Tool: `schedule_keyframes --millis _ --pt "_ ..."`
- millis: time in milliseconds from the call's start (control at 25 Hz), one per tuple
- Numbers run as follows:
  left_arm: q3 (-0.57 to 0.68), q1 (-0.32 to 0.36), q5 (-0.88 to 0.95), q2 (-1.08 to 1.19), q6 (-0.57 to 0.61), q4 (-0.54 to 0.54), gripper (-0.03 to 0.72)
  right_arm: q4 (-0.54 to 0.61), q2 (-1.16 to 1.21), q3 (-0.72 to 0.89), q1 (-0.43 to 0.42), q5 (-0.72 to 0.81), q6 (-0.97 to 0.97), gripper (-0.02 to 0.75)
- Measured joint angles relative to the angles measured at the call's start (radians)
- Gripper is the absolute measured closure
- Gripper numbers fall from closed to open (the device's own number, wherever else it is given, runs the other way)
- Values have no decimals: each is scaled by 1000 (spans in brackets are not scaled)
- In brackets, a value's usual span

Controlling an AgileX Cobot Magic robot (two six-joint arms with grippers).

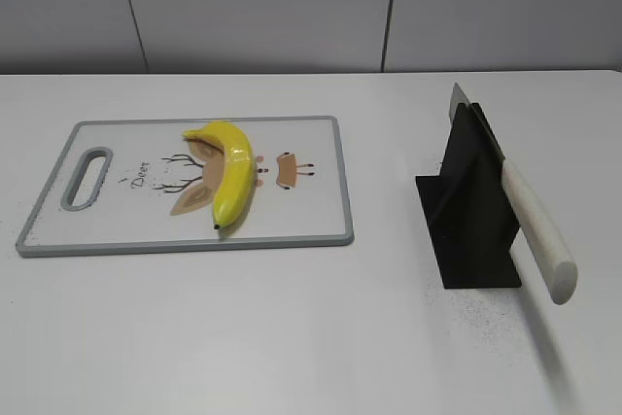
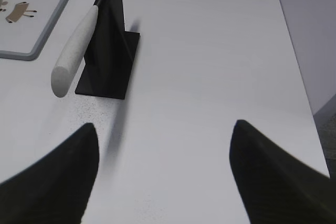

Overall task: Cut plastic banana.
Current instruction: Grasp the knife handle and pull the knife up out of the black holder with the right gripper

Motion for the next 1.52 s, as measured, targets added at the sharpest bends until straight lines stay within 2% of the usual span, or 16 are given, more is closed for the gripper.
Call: schedule_keyframes --millis 1520 --pt "0 0 0 0 0 0 153 -13 2 0 0 -1 0 154"
